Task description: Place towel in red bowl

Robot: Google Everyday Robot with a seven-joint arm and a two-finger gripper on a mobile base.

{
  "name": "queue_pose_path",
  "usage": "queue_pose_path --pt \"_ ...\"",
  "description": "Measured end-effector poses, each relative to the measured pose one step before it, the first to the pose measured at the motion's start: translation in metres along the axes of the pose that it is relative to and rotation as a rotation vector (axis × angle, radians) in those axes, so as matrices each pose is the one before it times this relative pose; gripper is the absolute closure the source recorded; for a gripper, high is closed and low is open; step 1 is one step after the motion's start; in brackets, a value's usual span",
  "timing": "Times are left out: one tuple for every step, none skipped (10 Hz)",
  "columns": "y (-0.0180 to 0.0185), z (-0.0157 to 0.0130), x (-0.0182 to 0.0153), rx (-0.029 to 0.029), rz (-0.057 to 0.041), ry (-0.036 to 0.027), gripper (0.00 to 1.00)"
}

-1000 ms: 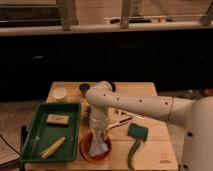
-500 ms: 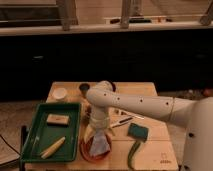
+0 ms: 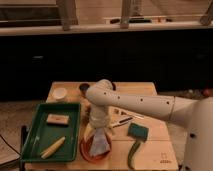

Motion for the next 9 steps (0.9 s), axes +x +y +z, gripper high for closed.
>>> queue_pose_path --pt "-0.00026 -0.00126 0.00049 -0.00088 -0.00175 0.00079 0.20" --pt "-0.00060 -0.00213 0.00091 -0.00206 -0.00244 0.00176 0.20" --pt "-0.00079 -0.00261 0.00147 -0.00125 -0.00230 0.00171 0.20" --pt "0.00000 -0.00170 0.00124 -0.00209 -0.00080 0.00037 0.20" --pt "-0.00011 -0.00148 0.00109 -0.00094 -0.00063 0.00075 0.20" --pt "-0.00017 -0.00249 0.00206 -0.00161 -0.00044 0.00166 0.20" --pt "-0.00024 -0.00202 0.00185 -0.00061 -0.00043 0.00074 0.20" --pt "0.00010 -0.00211 0.00175 -0.00054 0.00023 0.00149 0.20" --pt "-0.00013 -0.00128 0.00097 -0.00071 0.00016 0.00130 0.20"
